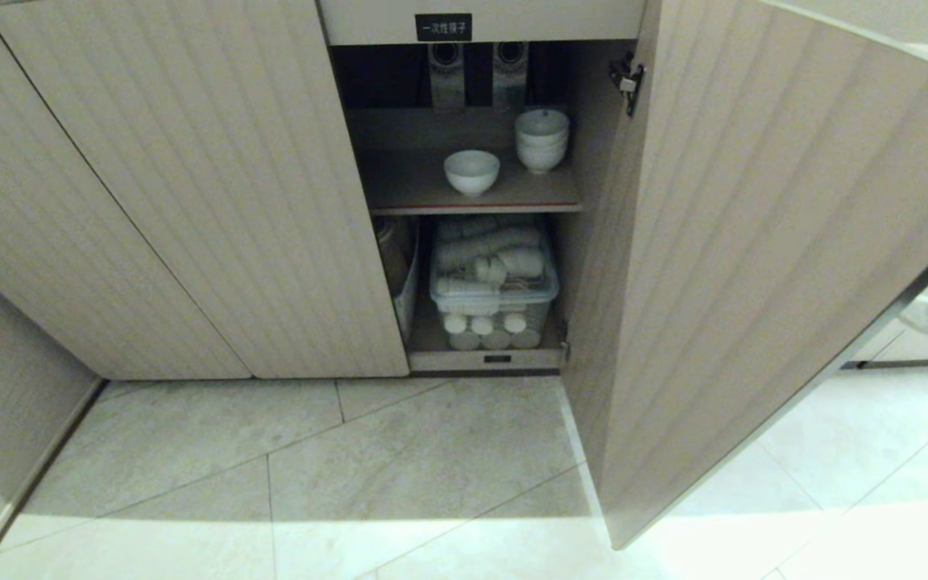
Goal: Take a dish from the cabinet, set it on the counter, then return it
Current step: Close the cabinet door
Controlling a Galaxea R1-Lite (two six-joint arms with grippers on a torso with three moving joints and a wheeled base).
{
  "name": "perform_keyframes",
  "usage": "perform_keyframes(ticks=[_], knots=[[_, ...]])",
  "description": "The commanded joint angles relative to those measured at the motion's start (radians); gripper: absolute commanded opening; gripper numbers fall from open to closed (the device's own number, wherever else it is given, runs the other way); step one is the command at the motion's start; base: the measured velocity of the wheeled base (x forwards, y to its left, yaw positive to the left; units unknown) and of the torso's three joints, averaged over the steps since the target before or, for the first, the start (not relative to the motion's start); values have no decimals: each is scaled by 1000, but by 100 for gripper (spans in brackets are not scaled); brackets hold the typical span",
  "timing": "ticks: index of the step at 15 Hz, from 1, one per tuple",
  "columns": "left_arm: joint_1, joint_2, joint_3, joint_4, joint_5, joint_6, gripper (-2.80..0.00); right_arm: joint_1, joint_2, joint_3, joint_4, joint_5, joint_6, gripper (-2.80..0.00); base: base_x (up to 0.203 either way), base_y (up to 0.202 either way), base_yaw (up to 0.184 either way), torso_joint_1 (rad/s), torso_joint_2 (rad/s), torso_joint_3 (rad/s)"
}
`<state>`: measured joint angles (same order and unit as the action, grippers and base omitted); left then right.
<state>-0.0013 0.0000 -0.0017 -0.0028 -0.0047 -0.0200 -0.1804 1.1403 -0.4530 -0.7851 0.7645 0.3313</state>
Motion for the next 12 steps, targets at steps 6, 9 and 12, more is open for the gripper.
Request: perform_keyframes(ticks=[6,9,12], knots=[[0,0,0,0,0,0,-280,-19,113,-64,-71,230,29,-280,0,0,0,0,0,0],[0,0,0,0,-1,0,-280,-18,146,-99,-84,299,47,-280,0,0,0,0,0,0],[0,0,0,0,-1,-1,-280,14,175,-115,-118,320,75,-280,0,0,0,0,0,0]])
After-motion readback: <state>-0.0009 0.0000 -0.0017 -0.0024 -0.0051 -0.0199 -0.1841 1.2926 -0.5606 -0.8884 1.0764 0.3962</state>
